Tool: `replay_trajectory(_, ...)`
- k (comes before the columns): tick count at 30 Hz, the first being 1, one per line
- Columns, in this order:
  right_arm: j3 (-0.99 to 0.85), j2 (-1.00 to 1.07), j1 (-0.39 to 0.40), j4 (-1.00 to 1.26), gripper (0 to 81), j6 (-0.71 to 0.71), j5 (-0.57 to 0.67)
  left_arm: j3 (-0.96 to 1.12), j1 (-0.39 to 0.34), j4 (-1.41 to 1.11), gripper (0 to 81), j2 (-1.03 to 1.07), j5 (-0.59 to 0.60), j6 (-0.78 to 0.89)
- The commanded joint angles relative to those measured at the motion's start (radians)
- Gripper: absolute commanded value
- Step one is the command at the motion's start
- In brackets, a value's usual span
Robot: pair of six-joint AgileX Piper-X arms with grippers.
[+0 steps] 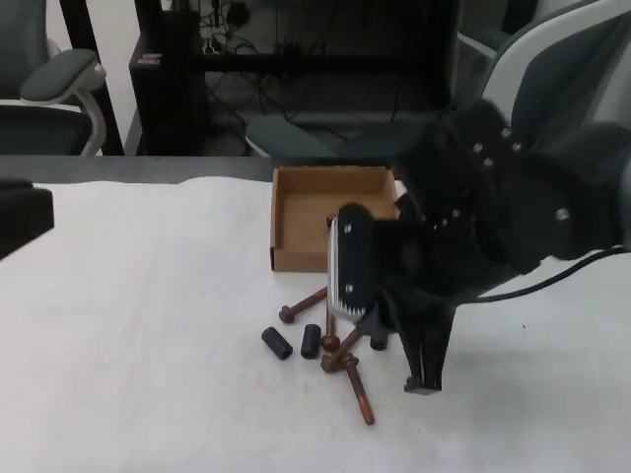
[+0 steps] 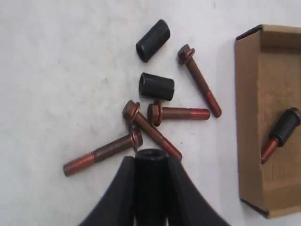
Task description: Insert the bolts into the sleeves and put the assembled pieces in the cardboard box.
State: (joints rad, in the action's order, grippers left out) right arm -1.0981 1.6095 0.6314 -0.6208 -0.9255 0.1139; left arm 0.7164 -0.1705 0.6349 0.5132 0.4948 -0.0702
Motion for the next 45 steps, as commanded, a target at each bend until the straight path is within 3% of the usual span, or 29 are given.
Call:
replay_trajectory(1,-0.004,-0.069,0.019,-0.022,0.6,0.142,0.026,0.022,-0.002,-0.003,13.6,-0.007,0.0,-0.013)
replay_trajectory(12,0.021,-0.266,0.113,-0.079,0.6,0.42,0.017,0.021,-0.002,0.034,13.6,-0.007,0.0,-0.091)
replay_trajectory(24,0.225,-0.486,0.215,0.05,0.6,0.689,-0.158,0.021,-0.002,0.083,13.6,0.037,-0.015,-0.086)
replay_trajectory(38,0.396,-0.51,0.225,0.436,0.6,0.859,-0.295,0.021,-0.002,0.095,13.6,0.136,-0.045,-0.086)
replay_trajectory(45,0.409,-0.51,0.225,0.447,0.6,0.856,-0.295,0.021,-0.002,0.095,13.6,0.232,0.0,-0.086)
